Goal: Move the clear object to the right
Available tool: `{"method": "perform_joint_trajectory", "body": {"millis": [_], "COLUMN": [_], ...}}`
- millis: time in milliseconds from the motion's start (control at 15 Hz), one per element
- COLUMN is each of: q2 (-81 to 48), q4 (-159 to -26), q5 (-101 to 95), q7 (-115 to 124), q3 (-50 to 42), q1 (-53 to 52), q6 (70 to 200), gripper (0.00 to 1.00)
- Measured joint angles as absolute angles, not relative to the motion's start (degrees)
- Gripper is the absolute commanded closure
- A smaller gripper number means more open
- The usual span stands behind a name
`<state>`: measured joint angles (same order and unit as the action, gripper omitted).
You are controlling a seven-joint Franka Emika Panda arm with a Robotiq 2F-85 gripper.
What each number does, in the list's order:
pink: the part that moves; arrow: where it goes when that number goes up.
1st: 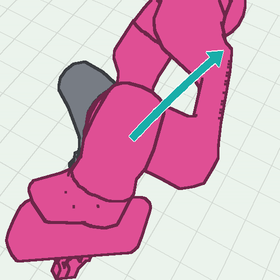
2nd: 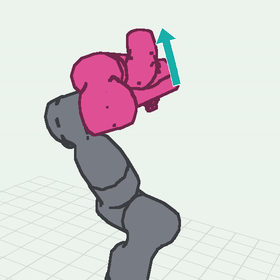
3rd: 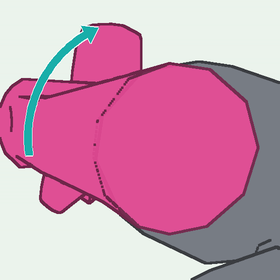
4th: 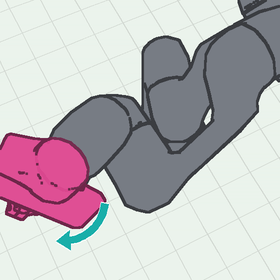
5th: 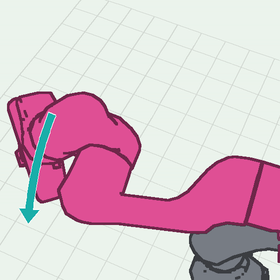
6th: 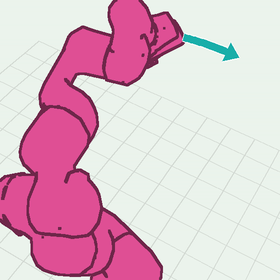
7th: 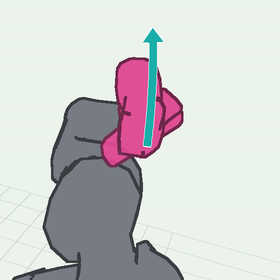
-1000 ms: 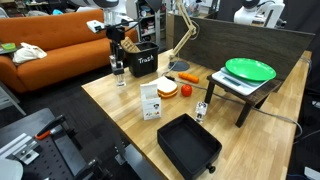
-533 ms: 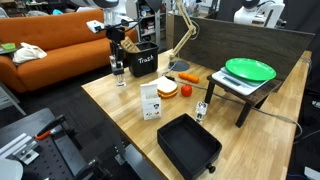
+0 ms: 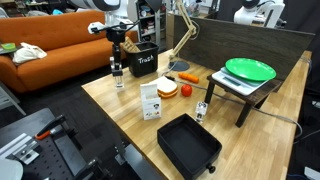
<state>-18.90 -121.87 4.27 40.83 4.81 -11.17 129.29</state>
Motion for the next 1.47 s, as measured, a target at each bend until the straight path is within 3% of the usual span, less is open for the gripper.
{"method": "perform_joint_trajectory", "body": {"millis": [400, 467, 800, 867, 1467], "q2": [-18.8, -18.9, -19.2, -19.2, -21.1], "q4": [-119.8, -119.6, -119.5, -119.5, -118.5], "q5": [9.1, 9.6, 9.8, 9.8, 9.8], "q7": [45.7, 46.3, 47.4, 47.4, 47.3], "q3": [5.0, 5.0, 5.1, 5.1, 5.2], "q1": [-11.2, -11.2, -11.2, -11.2, -11.7], "q6": [129.4, 129.4, 129.4, 129.4, 129.4], "gripper": [0.74, 0.49, 0.49, 0.74, 0.74]}}
